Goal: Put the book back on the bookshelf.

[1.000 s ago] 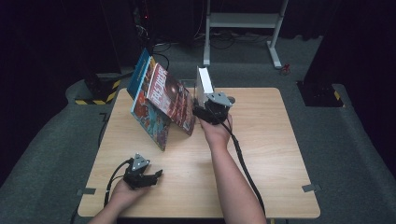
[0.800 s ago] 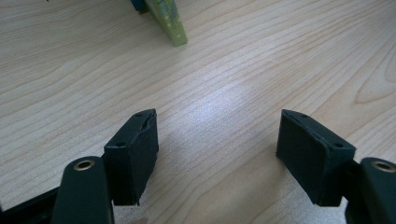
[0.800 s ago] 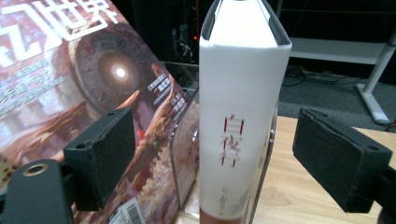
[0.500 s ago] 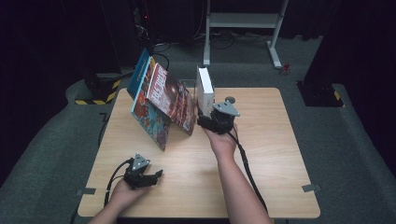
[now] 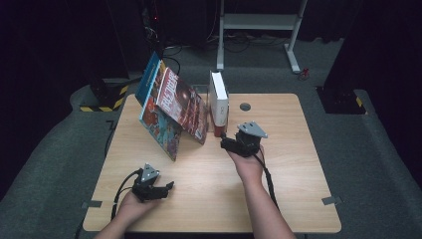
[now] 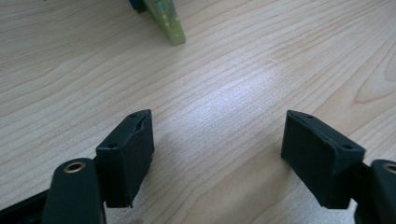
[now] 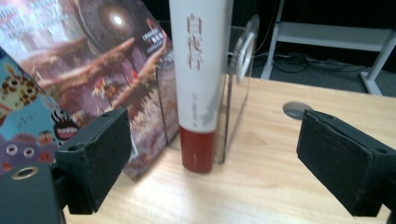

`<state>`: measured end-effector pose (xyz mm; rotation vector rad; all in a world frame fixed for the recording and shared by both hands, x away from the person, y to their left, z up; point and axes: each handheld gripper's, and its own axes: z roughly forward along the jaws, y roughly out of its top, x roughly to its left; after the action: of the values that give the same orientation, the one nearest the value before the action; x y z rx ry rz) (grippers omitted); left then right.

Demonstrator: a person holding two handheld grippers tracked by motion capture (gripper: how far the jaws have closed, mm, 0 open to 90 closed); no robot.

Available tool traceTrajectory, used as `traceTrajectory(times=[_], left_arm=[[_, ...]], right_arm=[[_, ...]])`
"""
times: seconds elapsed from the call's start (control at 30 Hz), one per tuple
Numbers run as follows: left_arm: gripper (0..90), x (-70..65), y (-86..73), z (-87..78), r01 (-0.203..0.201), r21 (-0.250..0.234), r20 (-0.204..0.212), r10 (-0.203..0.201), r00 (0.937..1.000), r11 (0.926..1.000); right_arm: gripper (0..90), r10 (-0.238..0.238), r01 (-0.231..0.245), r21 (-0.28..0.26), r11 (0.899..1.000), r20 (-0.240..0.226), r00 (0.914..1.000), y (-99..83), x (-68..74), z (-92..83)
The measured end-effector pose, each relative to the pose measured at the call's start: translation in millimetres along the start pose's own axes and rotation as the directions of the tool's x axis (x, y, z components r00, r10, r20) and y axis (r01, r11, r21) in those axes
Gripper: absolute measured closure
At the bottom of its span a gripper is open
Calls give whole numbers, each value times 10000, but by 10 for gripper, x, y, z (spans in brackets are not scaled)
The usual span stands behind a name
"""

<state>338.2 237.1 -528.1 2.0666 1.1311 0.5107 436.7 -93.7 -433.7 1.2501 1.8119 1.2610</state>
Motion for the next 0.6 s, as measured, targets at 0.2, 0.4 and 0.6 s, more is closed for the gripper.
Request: traceTrajectory(times=[0.2,0.4,0.6], left_arm=[[233,2,2,2,37,33,-55,-37,10000,10000],[231,2,1,2,47,35,-60,-47,10000,10000],[230,4,1,2,31,32,-59,-31,10000,10000]], right_arm=[[100,-21,20,357,9994,28,10000,-192,-120,-104],[100,4,-26,870,9962,252,9997,-451,-274,-208],[101,19,-104,1547,9879,551,9985,-761,-435,-339]])
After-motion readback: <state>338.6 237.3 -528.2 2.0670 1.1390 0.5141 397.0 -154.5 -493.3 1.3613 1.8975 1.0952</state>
